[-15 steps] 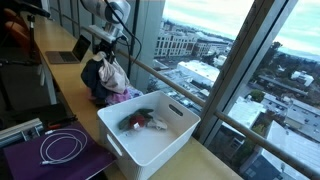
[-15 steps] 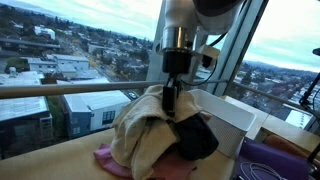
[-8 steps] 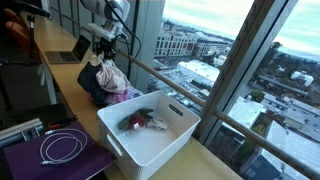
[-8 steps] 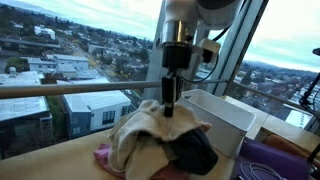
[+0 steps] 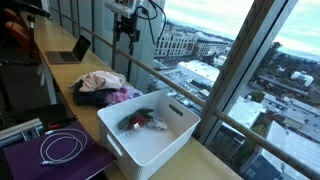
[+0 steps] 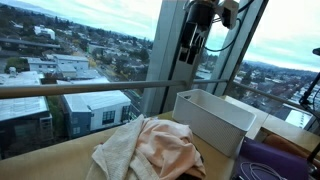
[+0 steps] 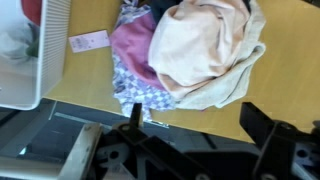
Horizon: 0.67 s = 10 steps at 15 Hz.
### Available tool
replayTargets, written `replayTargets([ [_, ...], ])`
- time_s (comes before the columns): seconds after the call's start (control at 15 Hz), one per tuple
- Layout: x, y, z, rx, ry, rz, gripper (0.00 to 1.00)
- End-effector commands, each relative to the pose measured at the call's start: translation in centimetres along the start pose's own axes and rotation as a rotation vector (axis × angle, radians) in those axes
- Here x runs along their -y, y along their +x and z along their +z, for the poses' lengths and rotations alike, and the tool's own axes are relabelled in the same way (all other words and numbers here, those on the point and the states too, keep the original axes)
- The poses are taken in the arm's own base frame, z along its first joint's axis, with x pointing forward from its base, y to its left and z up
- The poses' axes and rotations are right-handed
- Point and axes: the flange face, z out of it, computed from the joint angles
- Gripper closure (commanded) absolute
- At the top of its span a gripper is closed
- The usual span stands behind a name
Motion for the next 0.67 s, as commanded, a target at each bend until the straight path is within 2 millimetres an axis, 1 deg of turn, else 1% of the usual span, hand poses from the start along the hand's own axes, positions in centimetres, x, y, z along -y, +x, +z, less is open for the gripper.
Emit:
replayTargets([
  [0.0,-8.1,-1.2,-1.2,-0.049,-0.066,0.078,0.0],
  [0.07,-10.9,-1.4,-0.9,-0.059,-0.072,0.111,0.0],
  [0.2,-15.6,-1.7,0.4,-0.074,-0.085,0.169,0.0],
  [0.33,-19.4,-2.0,2.1,-0.085,-0.089,0.219,0.0],
  [0.47,-22.2,-2.4,4.6,-0.083,-0.083,0.262,0.0],
  [0.6,-24.0,-2.8,7.4,-0.072,-0.074,0.291,0.0],
])
